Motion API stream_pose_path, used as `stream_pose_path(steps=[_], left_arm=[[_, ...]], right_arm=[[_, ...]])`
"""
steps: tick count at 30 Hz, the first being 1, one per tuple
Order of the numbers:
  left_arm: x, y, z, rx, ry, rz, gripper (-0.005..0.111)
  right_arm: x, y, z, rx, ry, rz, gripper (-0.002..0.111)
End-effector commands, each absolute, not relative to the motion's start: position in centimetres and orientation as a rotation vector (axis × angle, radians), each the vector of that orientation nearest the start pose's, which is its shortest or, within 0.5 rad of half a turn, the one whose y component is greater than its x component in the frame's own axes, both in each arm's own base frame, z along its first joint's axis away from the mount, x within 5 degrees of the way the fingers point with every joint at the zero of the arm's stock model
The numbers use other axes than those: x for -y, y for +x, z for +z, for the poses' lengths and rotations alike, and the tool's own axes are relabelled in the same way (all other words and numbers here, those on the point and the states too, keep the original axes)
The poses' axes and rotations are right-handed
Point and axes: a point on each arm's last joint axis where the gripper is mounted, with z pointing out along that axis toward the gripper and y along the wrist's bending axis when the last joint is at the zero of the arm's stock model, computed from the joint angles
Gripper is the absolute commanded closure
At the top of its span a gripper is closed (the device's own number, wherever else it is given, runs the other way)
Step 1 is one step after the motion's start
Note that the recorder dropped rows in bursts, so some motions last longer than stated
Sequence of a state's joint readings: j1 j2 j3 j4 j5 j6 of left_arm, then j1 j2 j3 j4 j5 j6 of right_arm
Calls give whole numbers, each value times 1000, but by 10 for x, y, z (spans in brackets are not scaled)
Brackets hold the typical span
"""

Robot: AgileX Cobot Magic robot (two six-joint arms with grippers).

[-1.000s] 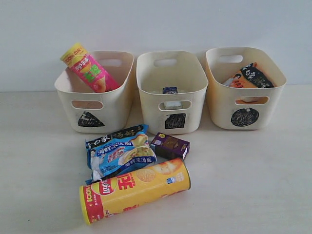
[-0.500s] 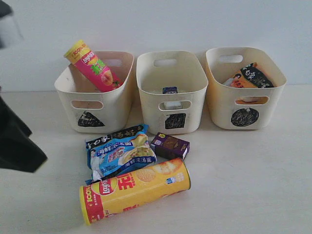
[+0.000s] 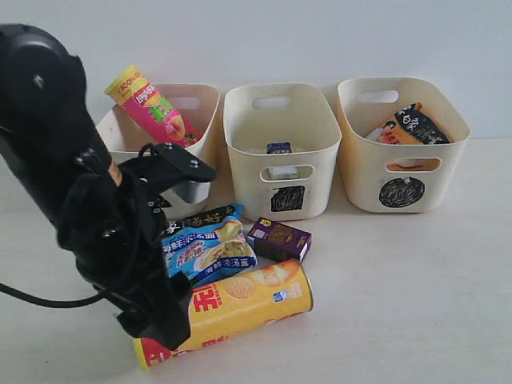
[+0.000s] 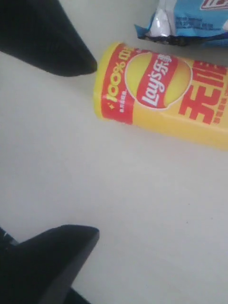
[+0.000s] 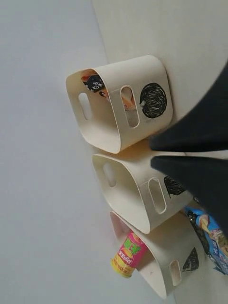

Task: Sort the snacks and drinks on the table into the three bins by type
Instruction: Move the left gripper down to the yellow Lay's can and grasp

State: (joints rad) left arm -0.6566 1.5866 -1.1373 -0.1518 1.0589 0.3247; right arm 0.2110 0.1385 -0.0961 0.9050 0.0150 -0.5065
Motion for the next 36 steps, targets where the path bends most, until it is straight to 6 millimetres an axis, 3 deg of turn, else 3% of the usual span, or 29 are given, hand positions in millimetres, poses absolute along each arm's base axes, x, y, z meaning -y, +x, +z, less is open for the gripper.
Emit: stream_pose_path(steps=[1, 11, 24, 27, 34, 36], left_arm=[[206, 245, 224, -2647, 1359, -241, 27], [216, 268, 183, -2572, 1420, -137, 27], [219, 272, 134, -2693, 1483, -105, 32], [219, 271, 131, -2712, 1494, -102, 45], [216, 266, 133, -2777, 1522, -106, 101], [217, 265, 139, -2809, 1532, -118, 102]], right_arm=[[-16, 65, 233, -1571, 128, 495, 109], [-16, 65, 233, -1571, 128, 495, 109], [-16, 65, 233, -1574, 124, 496, 109], [-16, 65, 233, -1574, 124, 496, 109], [-16, 65, 233, -1574, 124, 496, 109], [-16, 65, 233, -1574, 124, 496, 109]])
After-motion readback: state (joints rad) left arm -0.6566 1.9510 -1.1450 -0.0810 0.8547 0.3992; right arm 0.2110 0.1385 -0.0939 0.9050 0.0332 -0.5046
